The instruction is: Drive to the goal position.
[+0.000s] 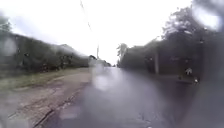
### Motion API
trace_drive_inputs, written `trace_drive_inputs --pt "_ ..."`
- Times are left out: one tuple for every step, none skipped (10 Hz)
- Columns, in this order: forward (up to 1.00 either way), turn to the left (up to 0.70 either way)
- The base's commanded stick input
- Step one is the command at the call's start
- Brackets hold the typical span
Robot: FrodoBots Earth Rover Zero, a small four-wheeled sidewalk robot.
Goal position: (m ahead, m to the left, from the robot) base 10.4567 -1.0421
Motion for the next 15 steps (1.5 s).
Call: trace_drive_inputs --pt "0.70 -0.35" --pt "0.70 -0.35" --pt "0.70 -0.27" --pt "0.70 0.00" --pt "0.70 0.00" --pt "0.70 0.00" --pt "0.70 0.00" --pt "0.70 0.00" --pt "0.70 0.00" --pt "0.70 0.00" --pt "0.70 0.00" --pt "0.70 0.00" --pt "0.70 0.00" --pt "0.70 0.00" --pt "0.70 0.00"
